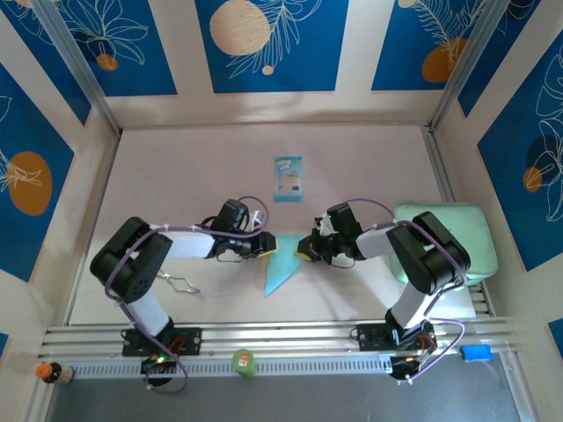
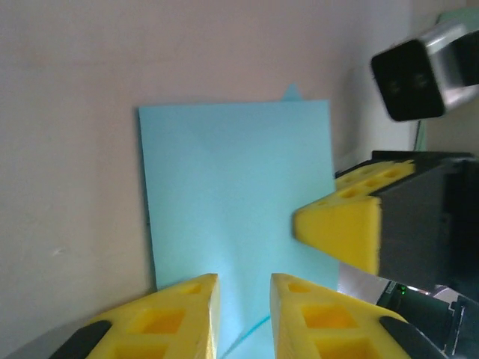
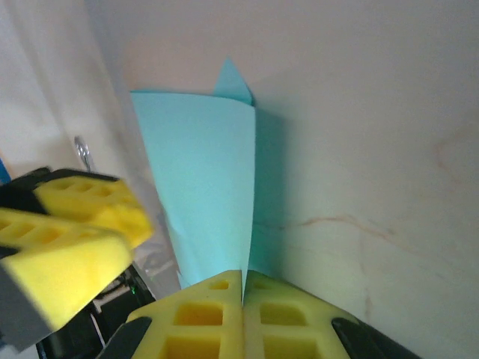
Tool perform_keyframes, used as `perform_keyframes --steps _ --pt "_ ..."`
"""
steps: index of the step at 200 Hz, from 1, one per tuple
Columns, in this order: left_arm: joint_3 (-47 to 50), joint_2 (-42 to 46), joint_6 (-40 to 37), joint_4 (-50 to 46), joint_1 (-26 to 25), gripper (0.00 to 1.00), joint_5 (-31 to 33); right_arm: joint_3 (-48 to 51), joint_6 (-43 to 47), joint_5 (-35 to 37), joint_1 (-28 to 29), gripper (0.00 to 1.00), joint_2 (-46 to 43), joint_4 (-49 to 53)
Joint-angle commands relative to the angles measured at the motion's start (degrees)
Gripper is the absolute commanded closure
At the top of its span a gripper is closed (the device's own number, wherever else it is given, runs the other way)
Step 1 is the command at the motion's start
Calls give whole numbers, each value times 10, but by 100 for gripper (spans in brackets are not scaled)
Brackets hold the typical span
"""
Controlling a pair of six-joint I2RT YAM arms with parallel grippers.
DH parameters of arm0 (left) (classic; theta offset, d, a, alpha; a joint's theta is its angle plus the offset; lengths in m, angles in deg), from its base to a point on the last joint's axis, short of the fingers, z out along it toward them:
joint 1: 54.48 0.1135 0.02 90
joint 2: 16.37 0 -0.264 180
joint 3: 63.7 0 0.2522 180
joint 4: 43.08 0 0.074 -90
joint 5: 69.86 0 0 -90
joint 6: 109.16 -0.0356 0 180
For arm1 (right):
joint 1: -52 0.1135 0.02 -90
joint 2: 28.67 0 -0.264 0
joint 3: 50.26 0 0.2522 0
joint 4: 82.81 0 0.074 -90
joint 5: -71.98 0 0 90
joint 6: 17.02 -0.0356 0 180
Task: Fold a paper plane with a square sheet of paper (pick it up from the middle)
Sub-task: Fold the wing for the fifth time at the center of the table.
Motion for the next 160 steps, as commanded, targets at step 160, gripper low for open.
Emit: perform_keyframes --steps 160 --pt "-30 137 -270 -225 -190 57 229 80 -239 249 77 100 -198 58"
